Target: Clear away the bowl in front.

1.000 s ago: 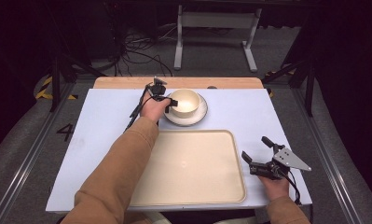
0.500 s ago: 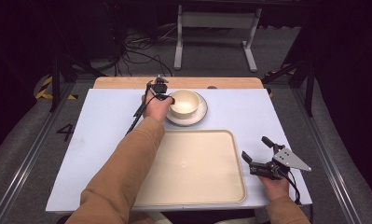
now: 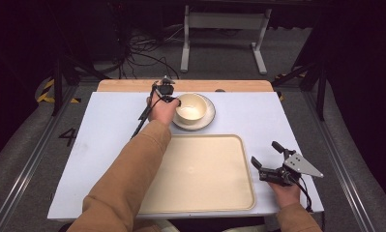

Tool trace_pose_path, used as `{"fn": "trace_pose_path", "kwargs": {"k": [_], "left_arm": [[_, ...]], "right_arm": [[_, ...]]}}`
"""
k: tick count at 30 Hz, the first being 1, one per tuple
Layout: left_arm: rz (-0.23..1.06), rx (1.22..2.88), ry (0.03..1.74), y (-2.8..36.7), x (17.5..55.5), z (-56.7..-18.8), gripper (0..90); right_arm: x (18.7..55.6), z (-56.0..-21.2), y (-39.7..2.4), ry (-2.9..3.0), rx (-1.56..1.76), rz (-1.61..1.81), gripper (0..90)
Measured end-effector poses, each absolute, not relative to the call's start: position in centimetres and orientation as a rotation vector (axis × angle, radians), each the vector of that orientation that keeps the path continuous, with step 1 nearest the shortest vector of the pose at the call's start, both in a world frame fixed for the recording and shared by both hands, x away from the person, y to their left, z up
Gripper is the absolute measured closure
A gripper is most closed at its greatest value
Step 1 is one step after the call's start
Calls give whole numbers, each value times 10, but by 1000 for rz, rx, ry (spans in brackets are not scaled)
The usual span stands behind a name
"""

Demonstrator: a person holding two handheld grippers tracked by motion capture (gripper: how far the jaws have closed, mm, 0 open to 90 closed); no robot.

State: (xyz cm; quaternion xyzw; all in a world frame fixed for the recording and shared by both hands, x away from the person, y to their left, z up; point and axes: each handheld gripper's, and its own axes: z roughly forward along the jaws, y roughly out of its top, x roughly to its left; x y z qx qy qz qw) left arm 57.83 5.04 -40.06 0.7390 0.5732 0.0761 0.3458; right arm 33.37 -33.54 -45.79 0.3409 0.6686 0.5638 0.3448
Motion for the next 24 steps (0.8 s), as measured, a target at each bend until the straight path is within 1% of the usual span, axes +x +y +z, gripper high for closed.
{"fn": "trace_pose_path", "kwargs": {"k": [24], "left_arm": [[171, 1962, 1371, 62, 562, -361, 803]], "right_arm": [[334, -458, -335, 1739, 887, 1460, 35]]}}
